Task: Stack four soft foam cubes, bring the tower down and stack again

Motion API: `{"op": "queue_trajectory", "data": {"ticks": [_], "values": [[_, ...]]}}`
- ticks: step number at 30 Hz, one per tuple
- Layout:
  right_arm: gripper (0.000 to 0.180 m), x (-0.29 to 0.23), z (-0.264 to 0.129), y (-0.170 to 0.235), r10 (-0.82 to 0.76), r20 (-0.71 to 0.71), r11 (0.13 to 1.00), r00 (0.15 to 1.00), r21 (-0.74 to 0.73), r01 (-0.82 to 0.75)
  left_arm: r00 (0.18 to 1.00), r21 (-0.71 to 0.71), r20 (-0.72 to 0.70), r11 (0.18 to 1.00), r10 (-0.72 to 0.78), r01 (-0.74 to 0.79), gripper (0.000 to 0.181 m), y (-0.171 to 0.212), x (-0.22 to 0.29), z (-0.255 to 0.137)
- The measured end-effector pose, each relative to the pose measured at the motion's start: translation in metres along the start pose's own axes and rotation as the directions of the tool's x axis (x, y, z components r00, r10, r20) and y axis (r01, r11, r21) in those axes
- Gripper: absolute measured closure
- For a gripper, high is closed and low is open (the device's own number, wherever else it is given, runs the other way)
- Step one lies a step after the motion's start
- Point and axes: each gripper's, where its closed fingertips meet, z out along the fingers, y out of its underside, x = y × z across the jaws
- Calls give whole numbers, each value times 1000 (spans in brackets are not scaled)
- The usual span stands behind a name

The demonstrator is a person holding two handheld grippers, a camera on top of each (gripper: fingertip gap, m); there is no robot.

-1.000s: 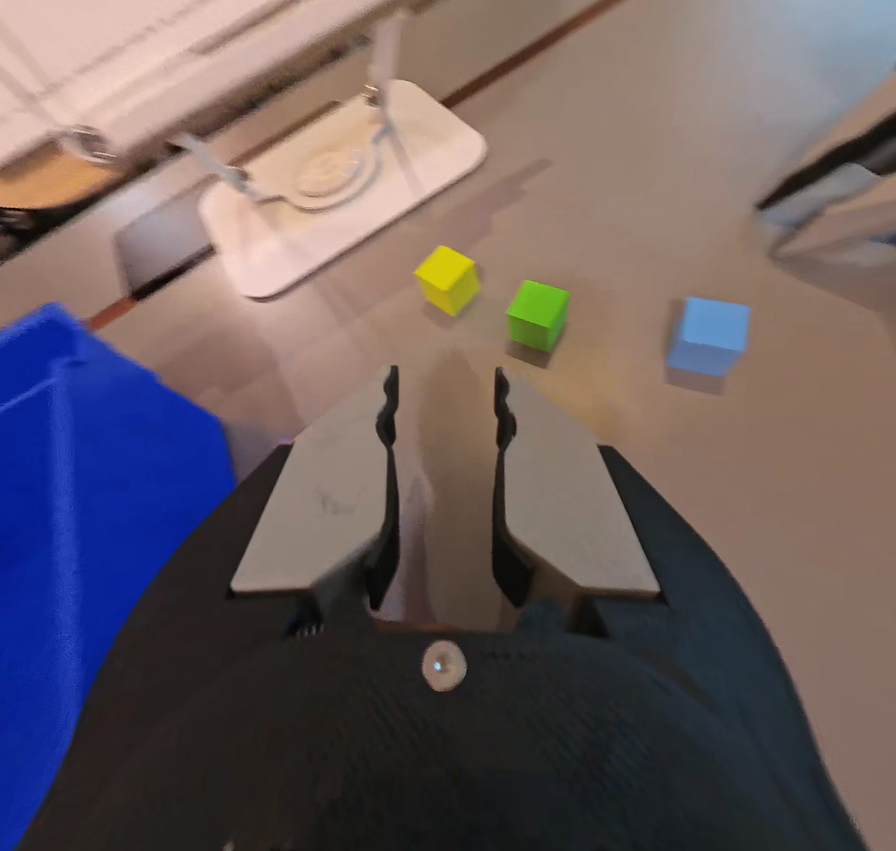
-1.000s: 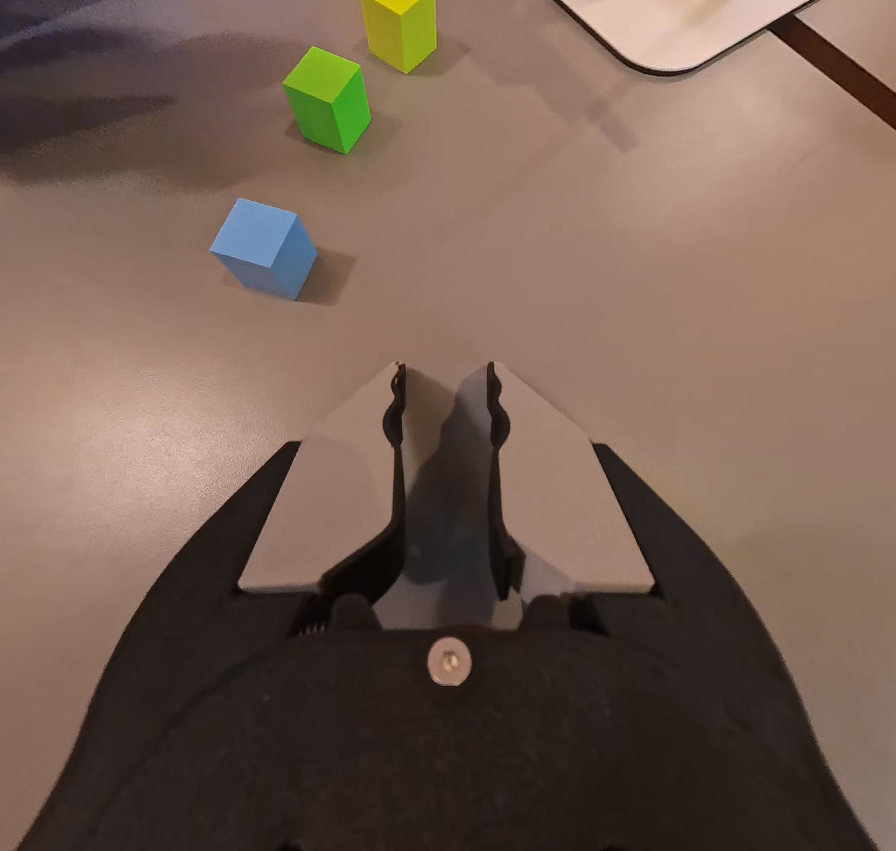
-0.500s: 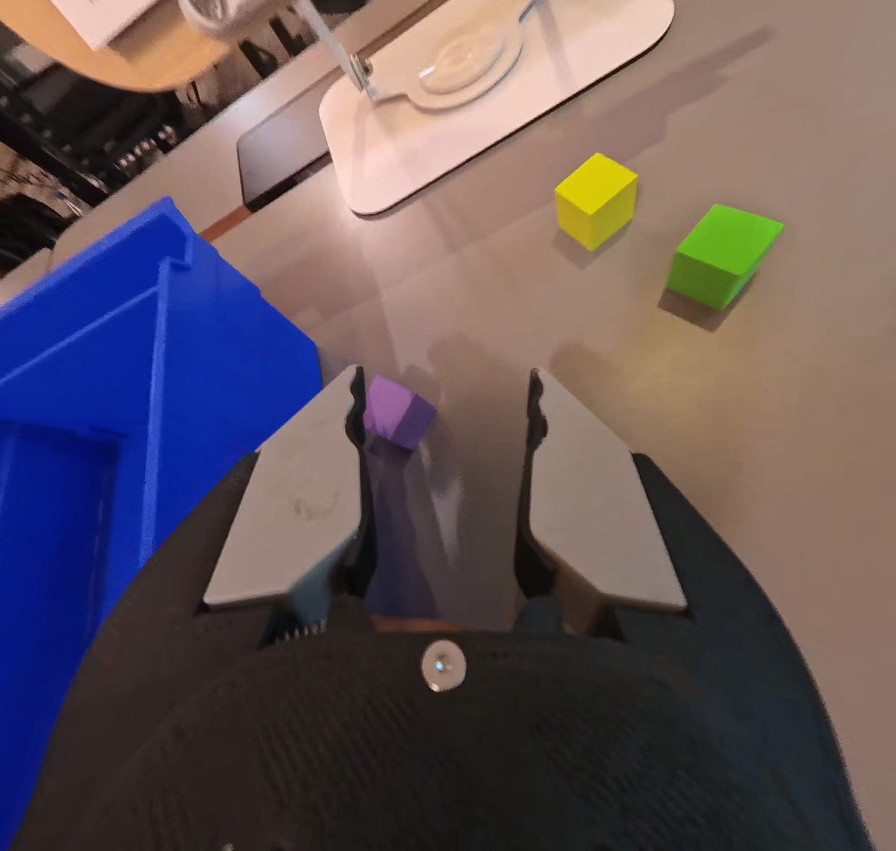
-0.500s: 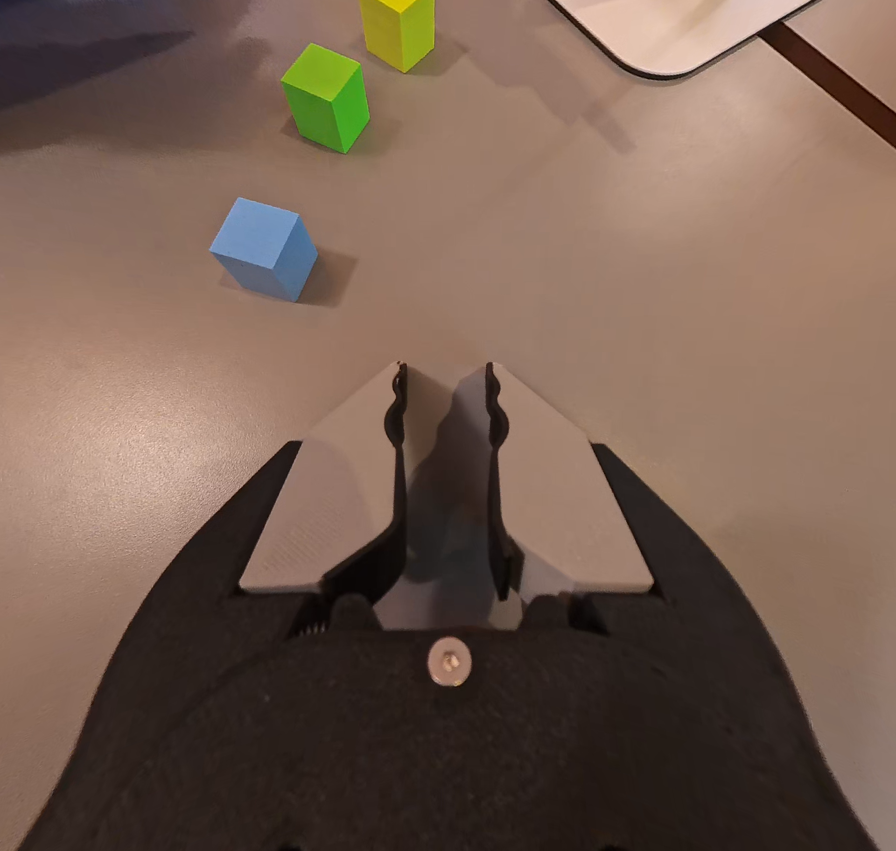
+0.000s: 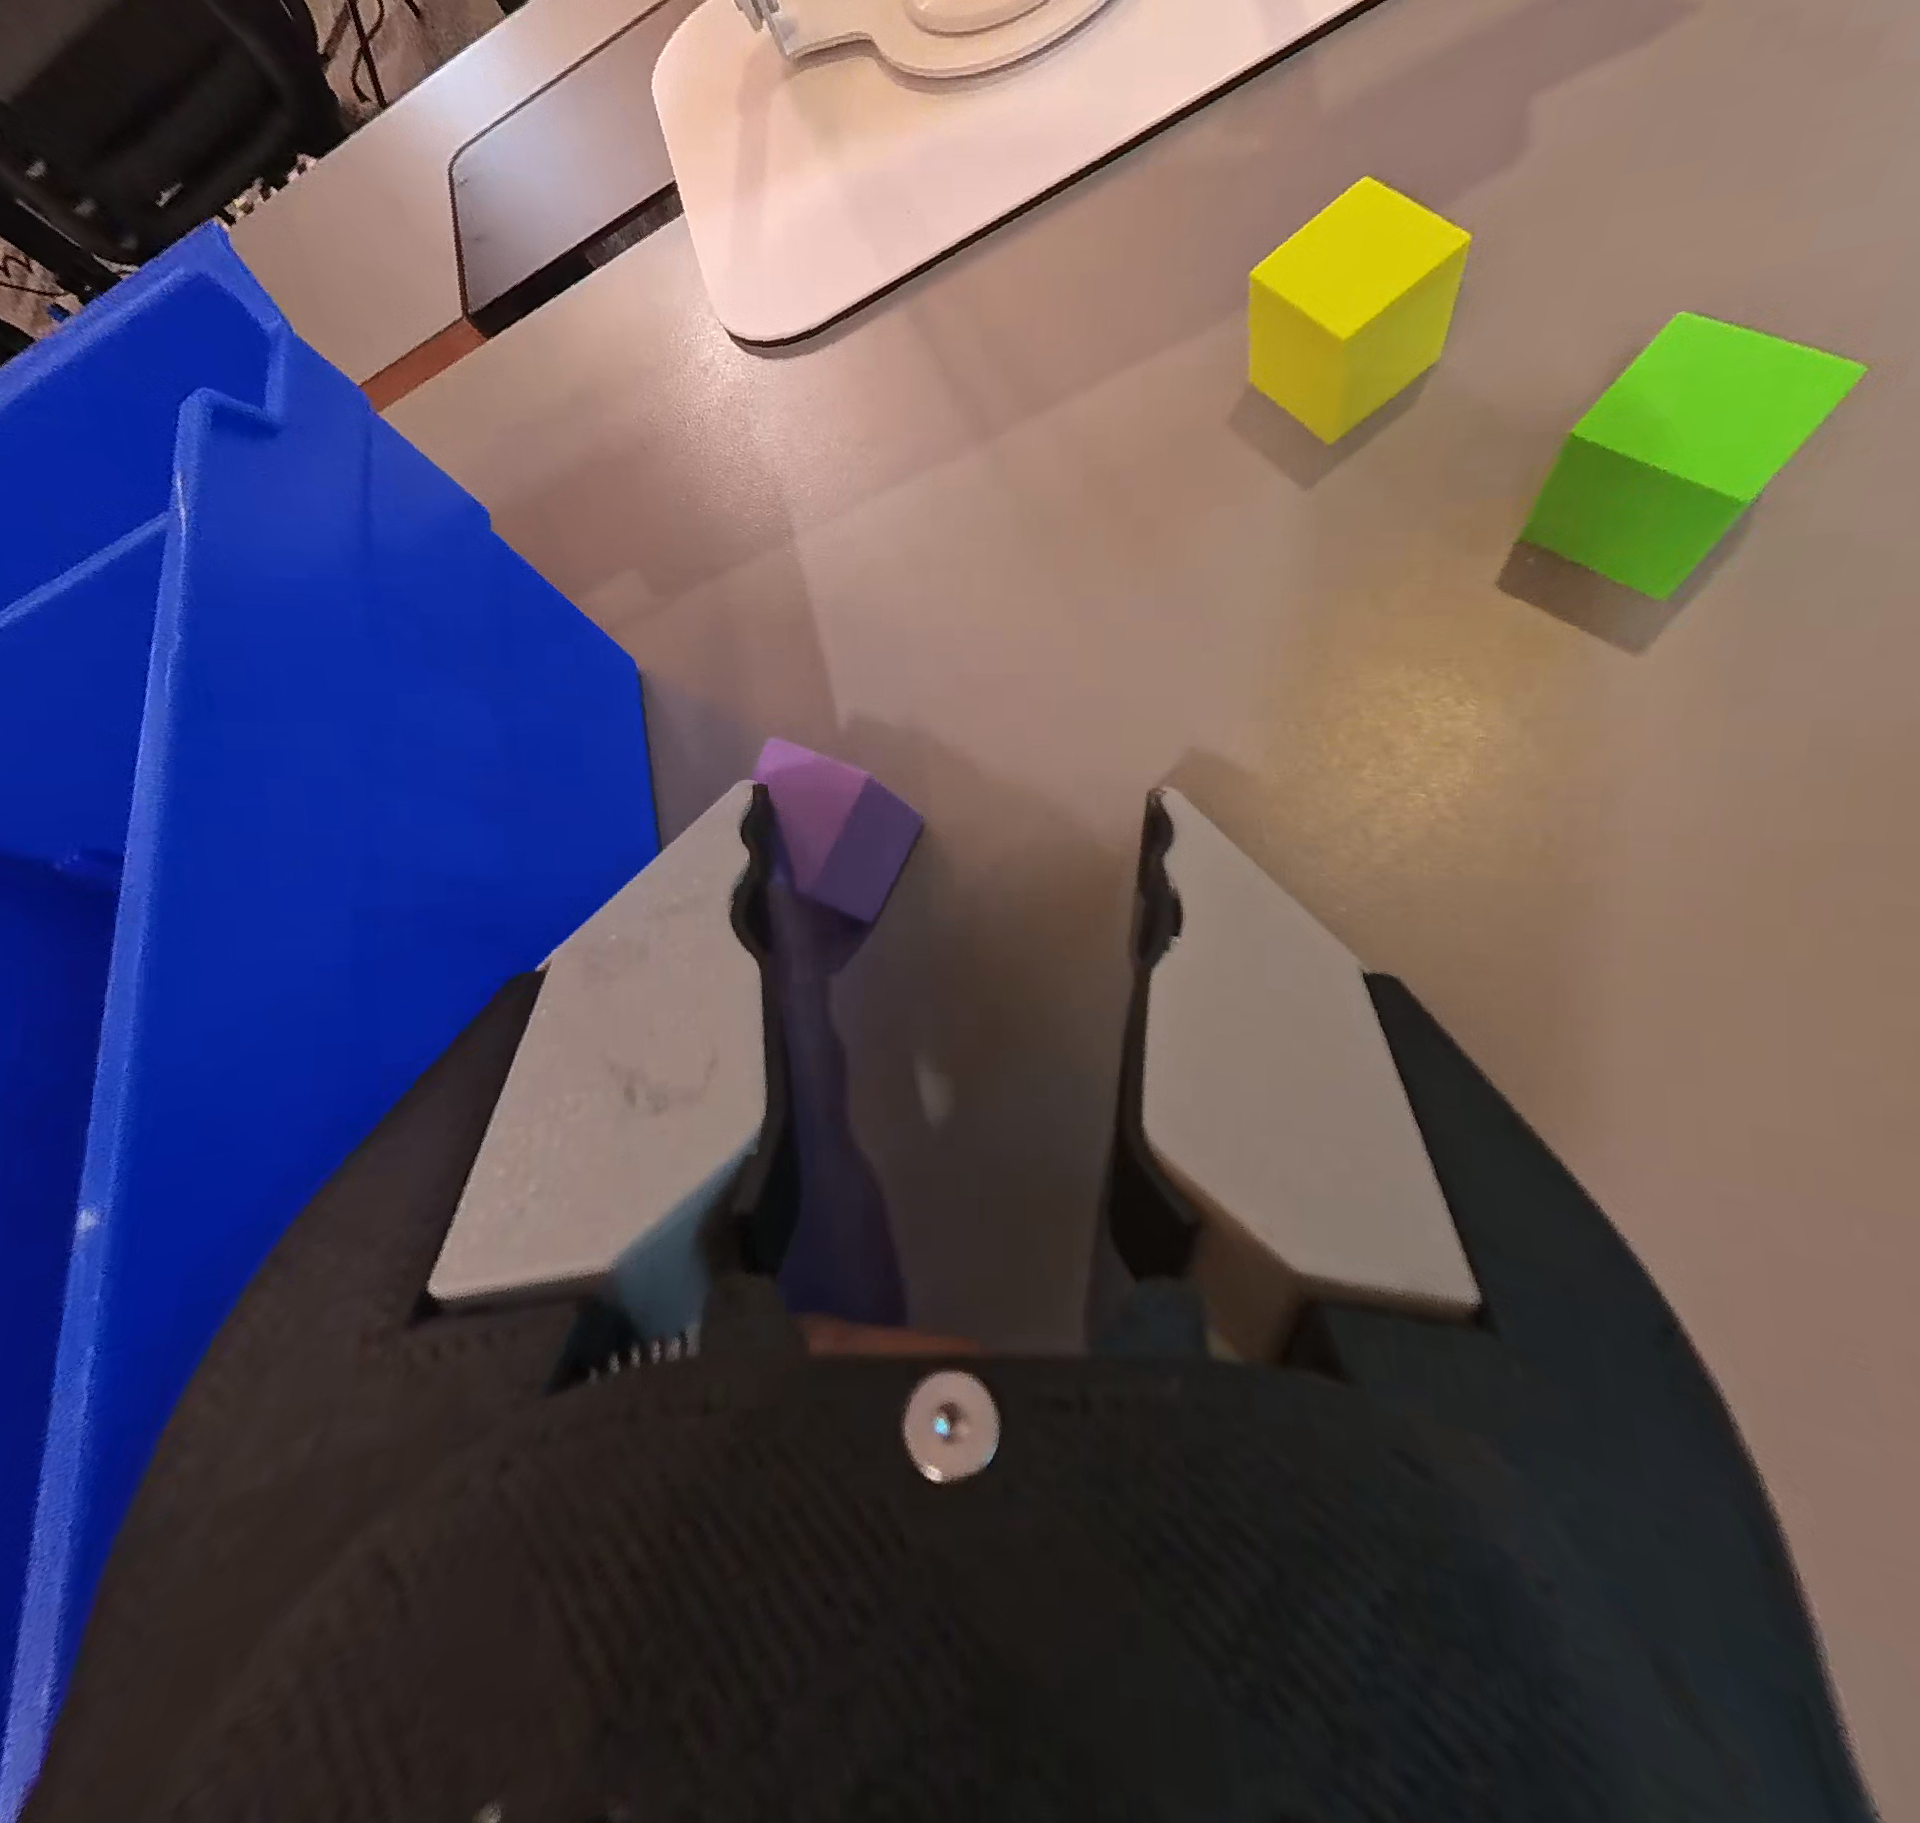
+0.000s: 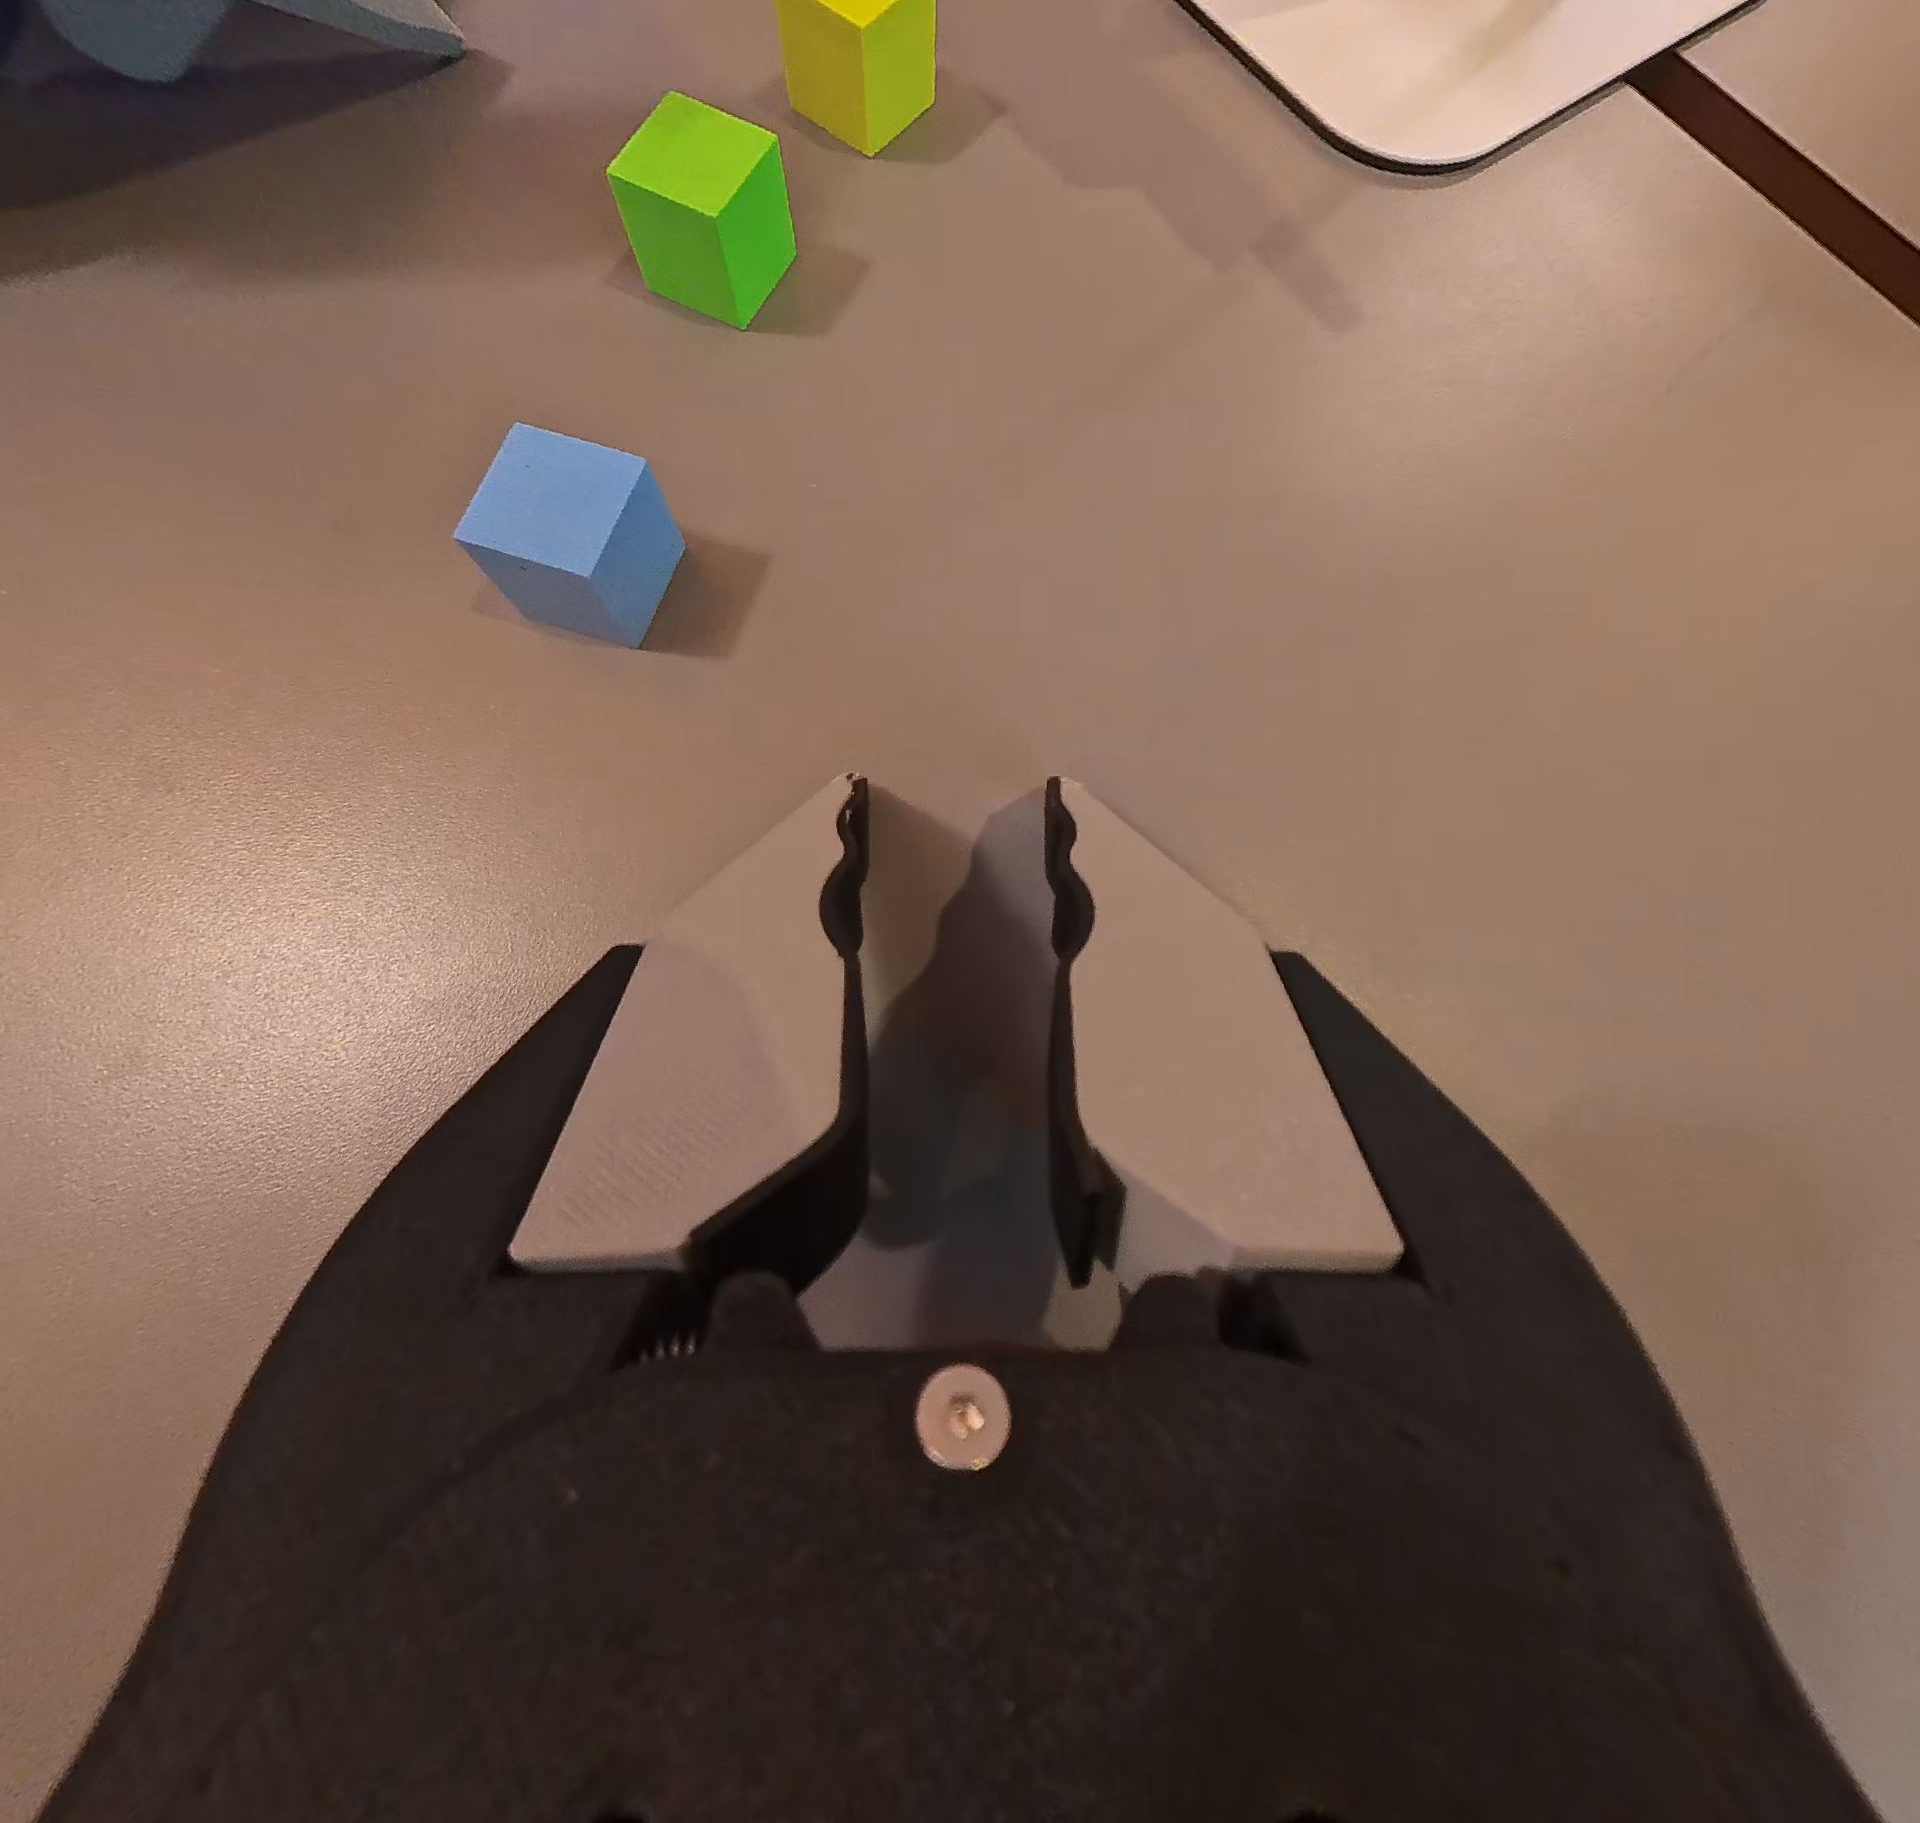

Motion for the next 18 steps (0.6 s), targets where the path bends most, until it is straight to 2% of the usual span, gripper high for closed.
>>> {"op": "queue_trajectory", "data": {"ticks": [8, 12, 13, 14, 15, 16, 17, 18], "values": [[148, 0, 0, 0, 0, 0, 1000, 1000, 0, 0, 1000, -12, -9, 1000, 10, -10, 111, 1, 2, -2], [148, 0, 0, 0, 0, 0, 1000, 1000, 0, 0, 997, -29, -42, 998, 60, -62, 116, 1, 10, -7], [148, 0, 0, 0, 0, 0, 1000, 1000, 0, 0, 993, -17, -97, 997, 73, -75, 117, -2, 20, -11], [148, 0, 0, 0, 0, 0, 1000, 1000, 0, 0, 978, 20, -199, 998, 68, -66, 126, -10, 38, -19], [148, 0, 0, 0, 0, 0, 1000, 1000, 0, 0, 942, 73, -333, 997, 41, -18, 154, -23, 59, -33], [148, 0, 0, 0, 0, 0, 1000, 1000, 0, 0, 892, 128, -451, 990, 6, 58, 169, -39, 75, -51], [148, 0, 0, 0, 0, 0, 1000, 1000, 0, 0, 859, 172, -511, 977, -23, 128, 161, -53, 80, -65], [148, 0, 0, 0, 0, 0, 1000, 1000, 0, 0, 862, 203, -505, 965, -43, 168, 151, -62, 76, -72]]}}
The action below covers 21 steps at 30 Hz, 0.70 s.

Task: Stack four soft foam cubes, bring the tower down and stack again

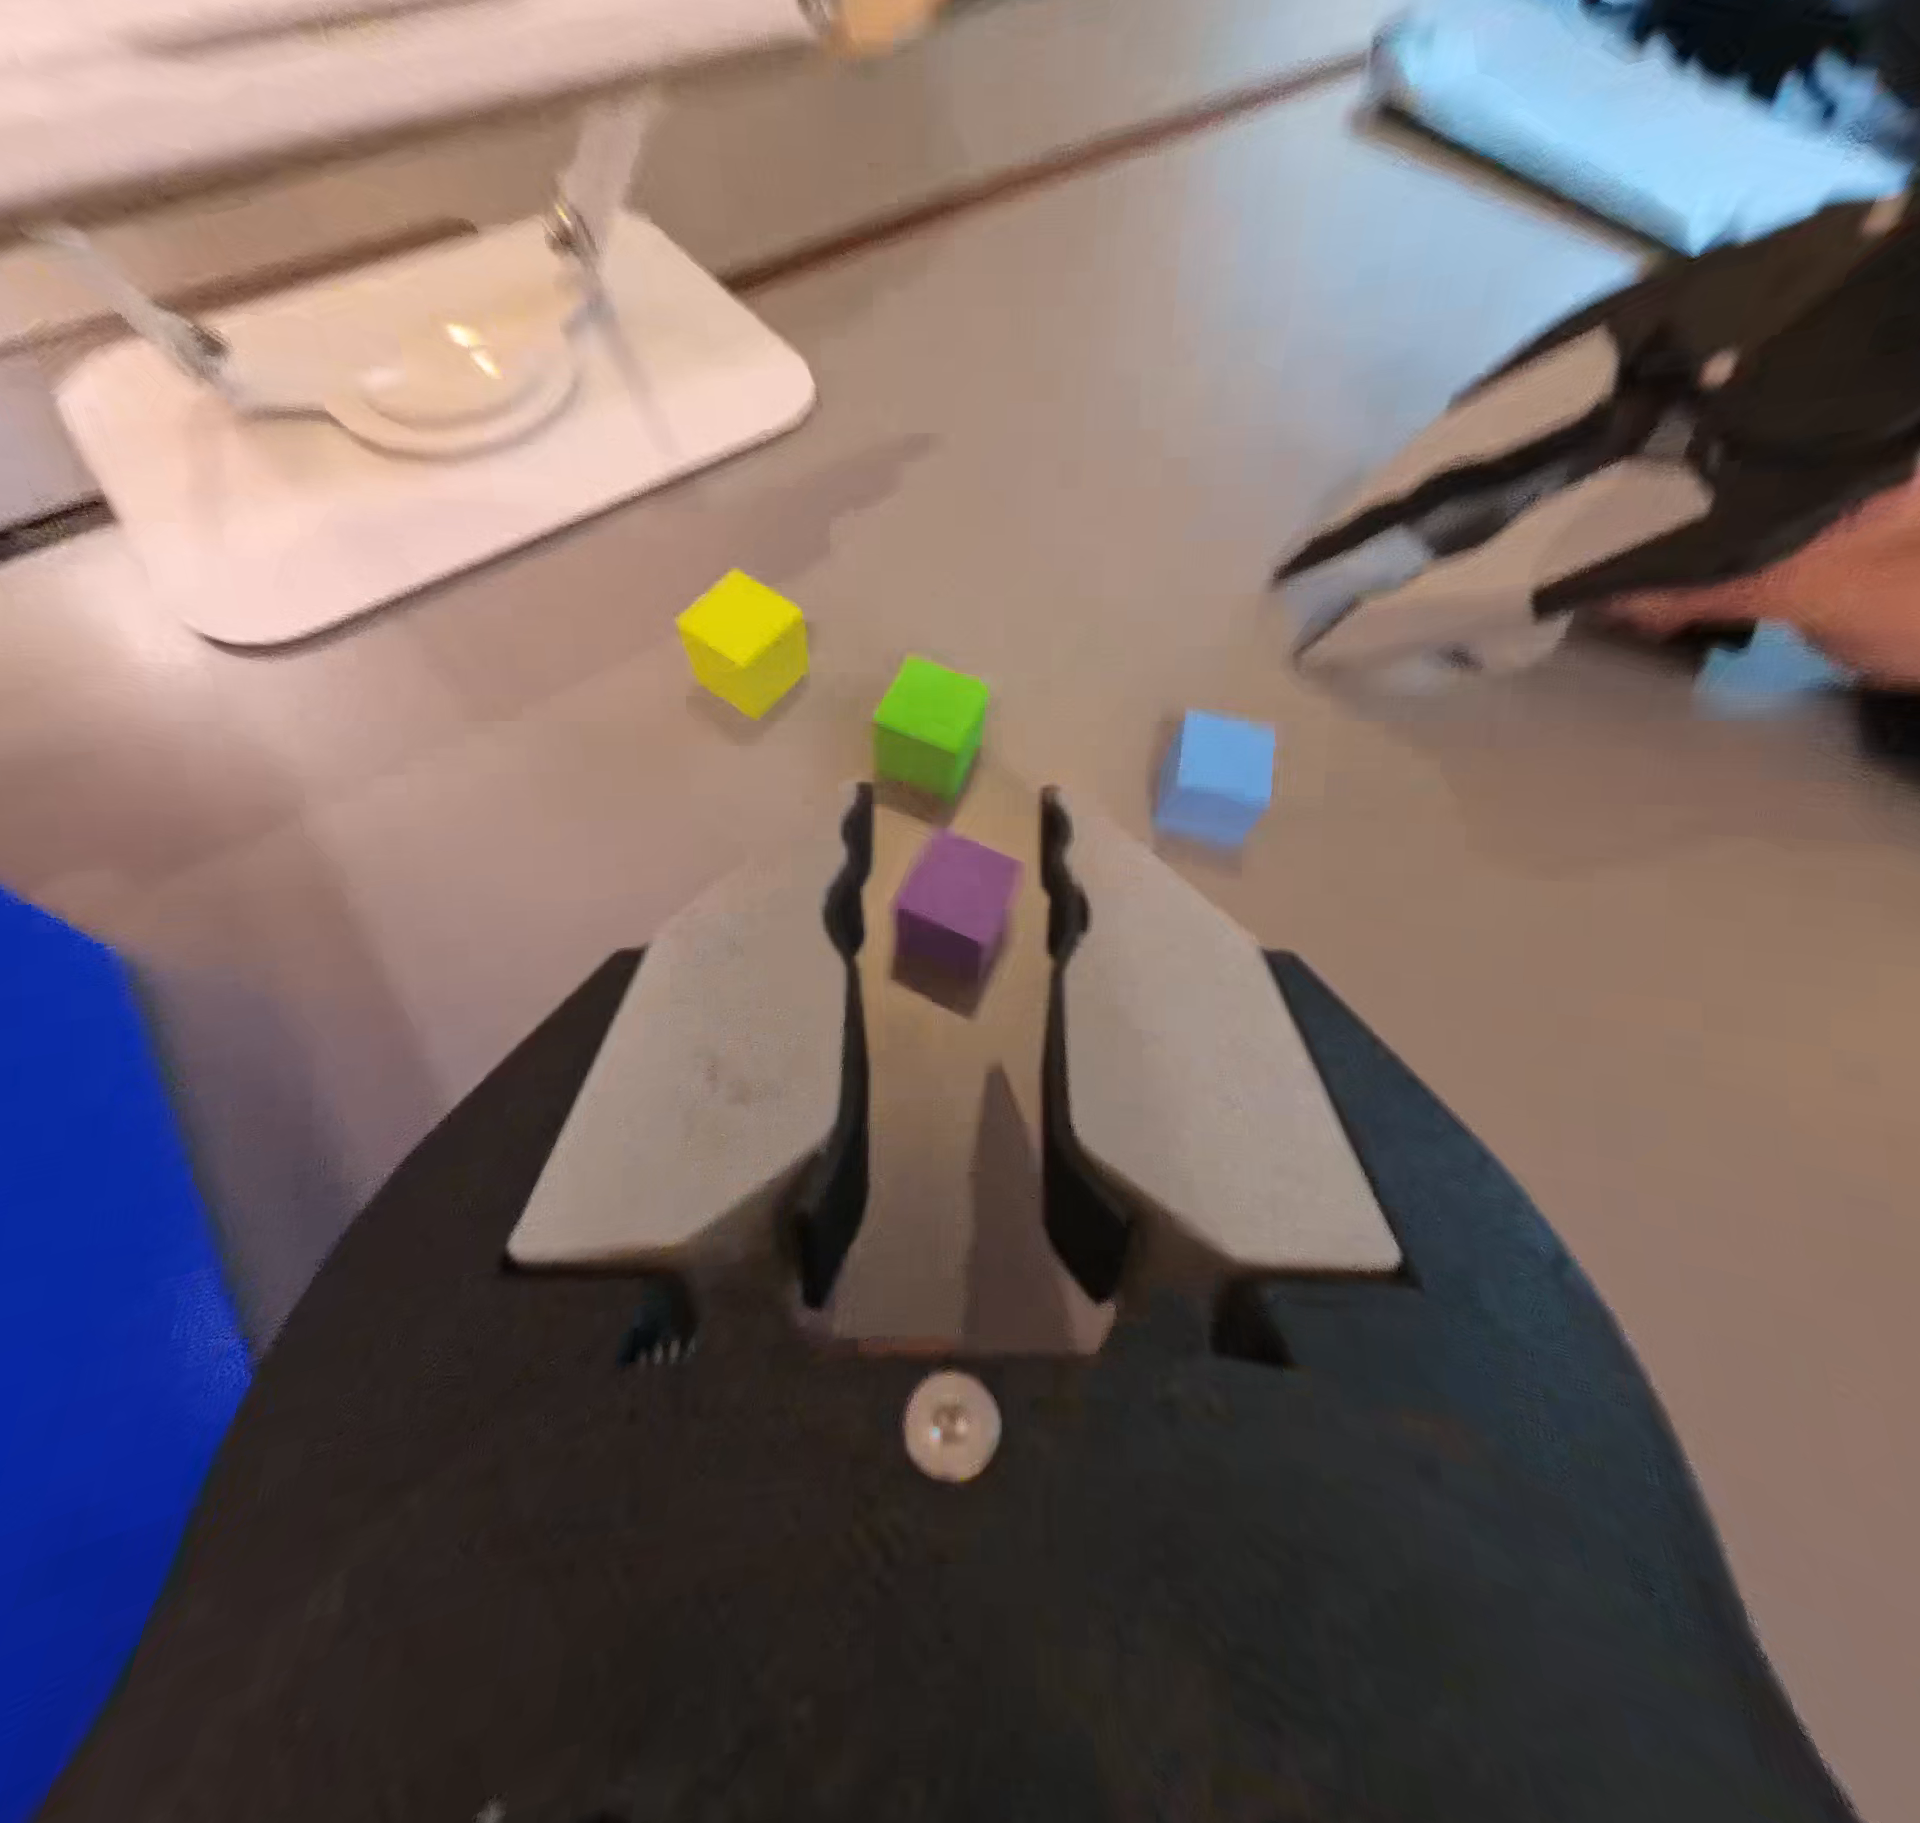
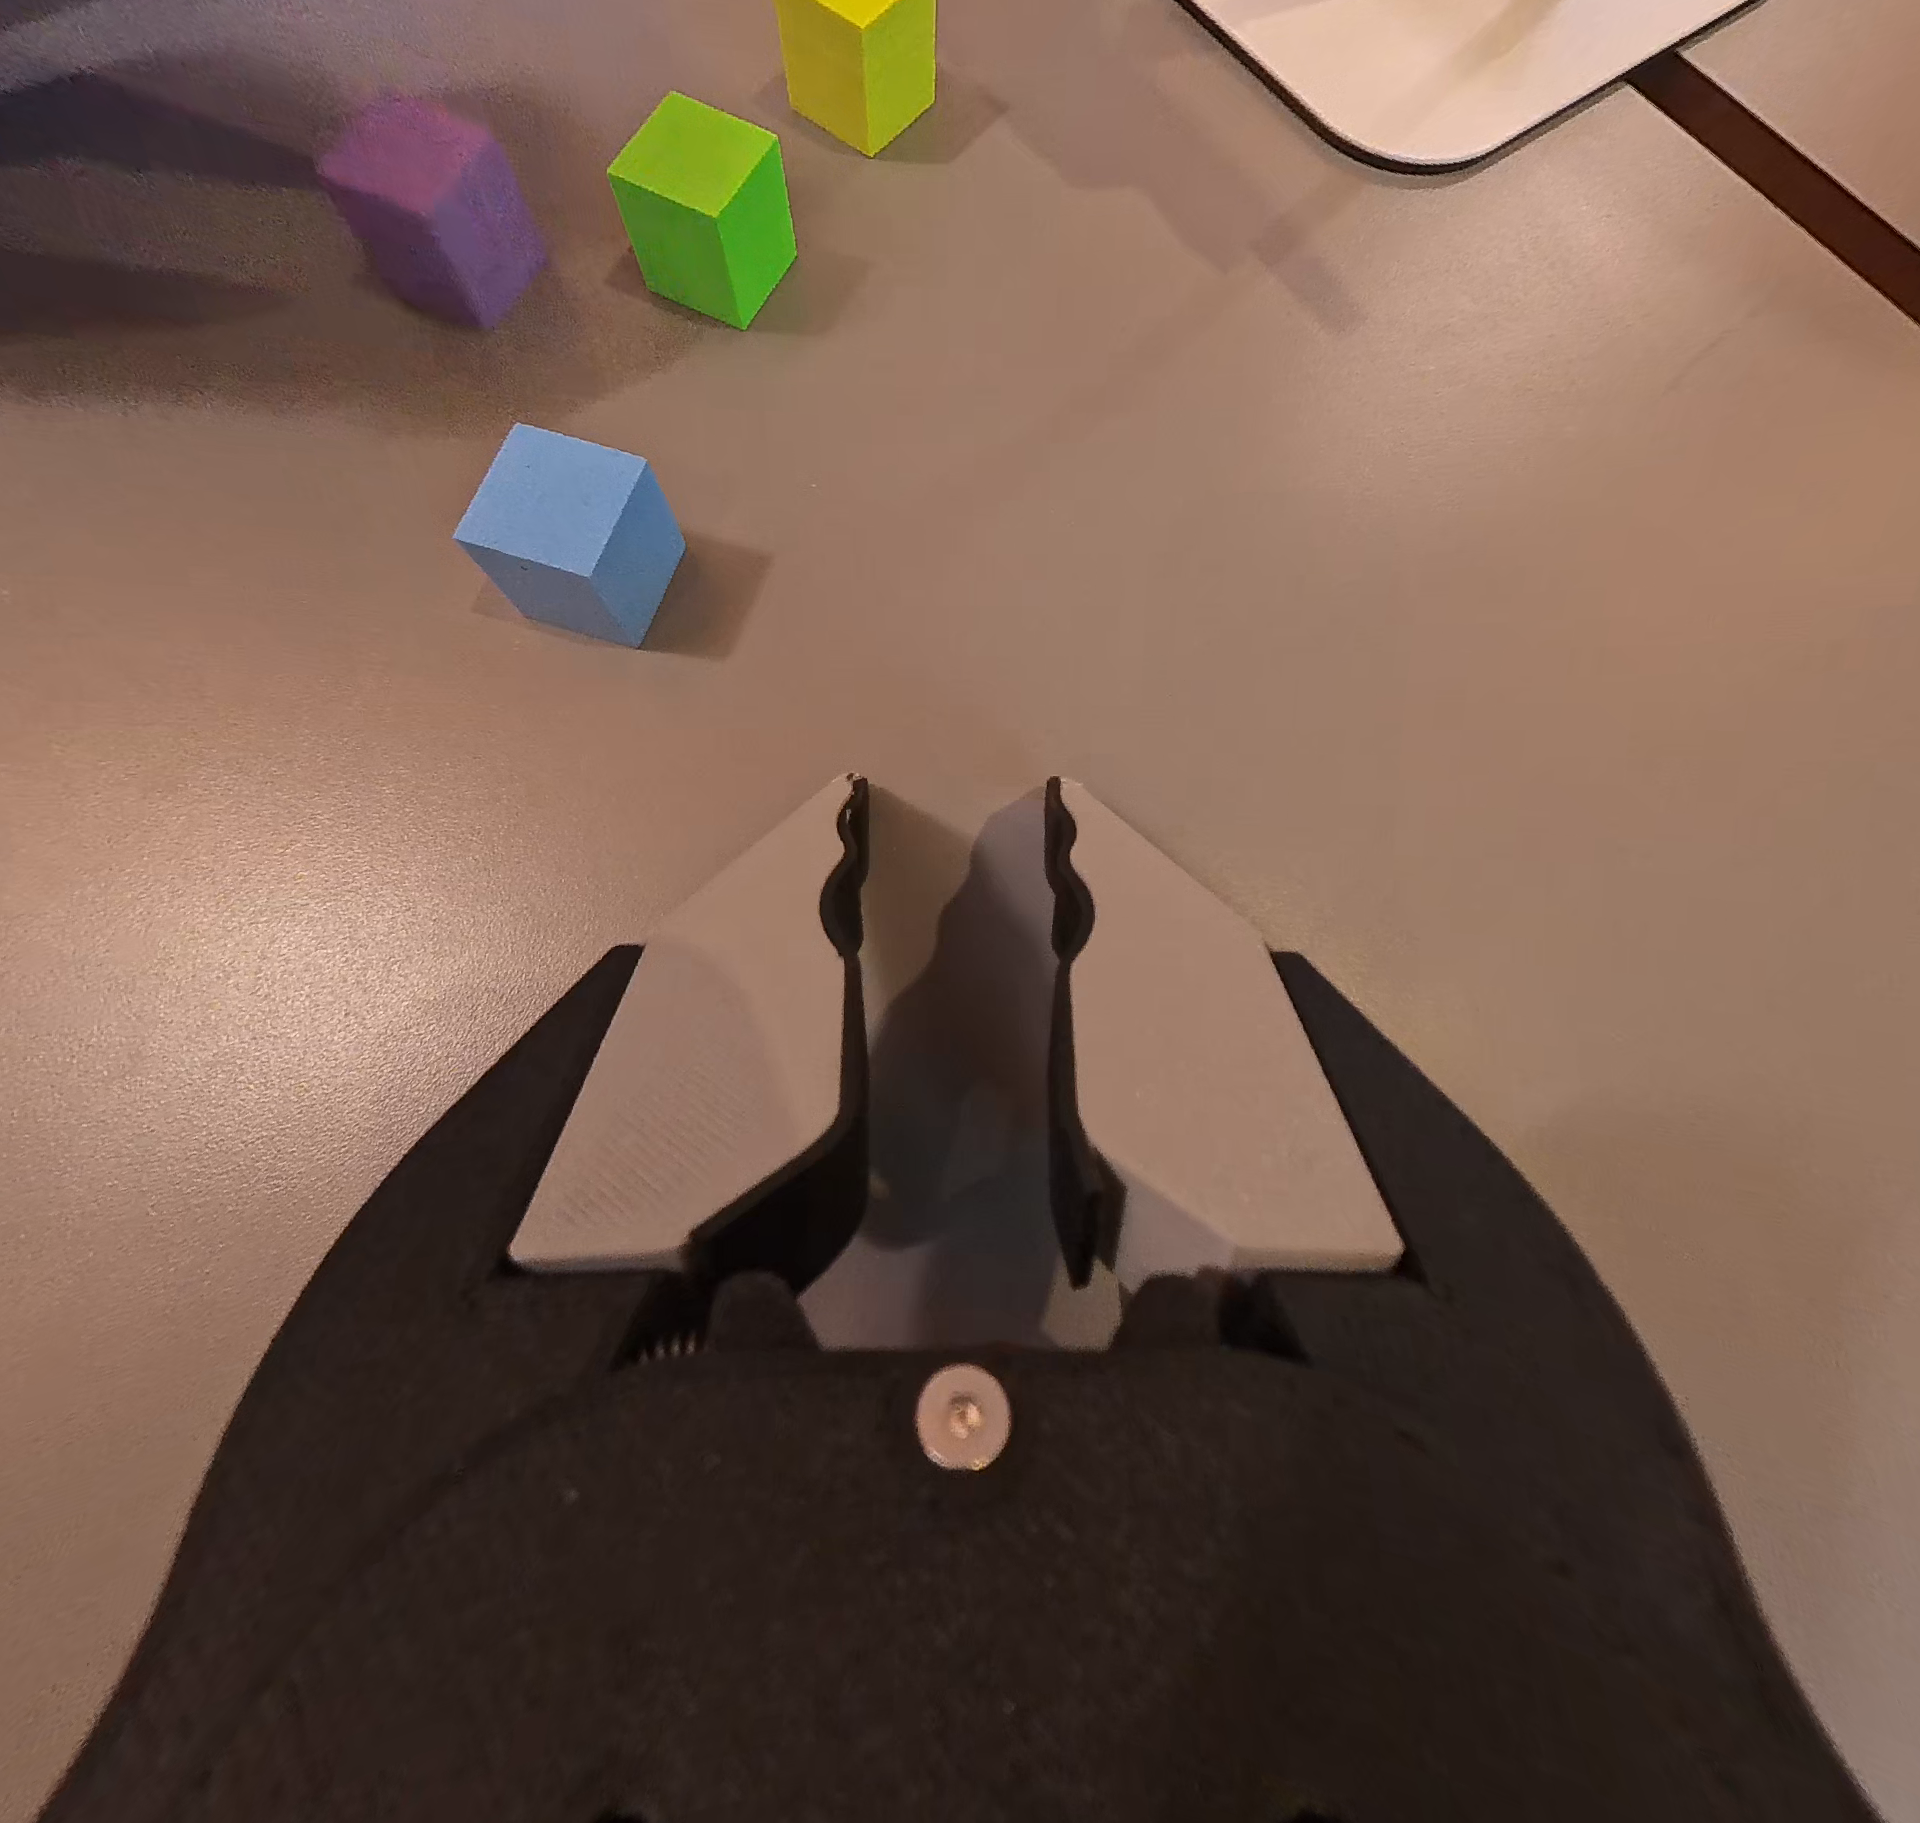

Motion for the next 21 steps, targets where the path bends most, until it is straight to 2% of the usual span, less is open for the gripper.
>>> {"op": "queue_trajectory", "data": {"ticks": [3, 6, 10, 11, 13, 21], "values": [[148, 0, 0, 0, 1, 1, 1000, 1000, 0, -1, 981, 6, 182, 997, 69, -72, 140, -3, -27, -9], [148, 0, 0, 0, 2, 2, 1000, 1000, 0, -2, 944, -94, 292, 987, 153, -130, 132, 12, -47, -4], [148, 0, 0, 0, 1, 0, 1000, 1000, 0, -1, 778, -171, 525, 938, 346, -302, 130, 6, -67, -4], [148, 0, 0, 0, 1, 0, 1000, 1000, 0, -1, 754, -178, 549, 932, 360, -315, 129, 4, -65, -4], [148, 0, 0, 0, 0, 0, 1000, 1000, 0, 0, 768, -167, 538, 937, 348, -308, 121, 3, -57, 0], [148, 0, 0, 0, 2, -2, 1000, 1000, 0, -2, 775, -194, 510, 928, 373, -318, 119, 9, -52, 6]]}}
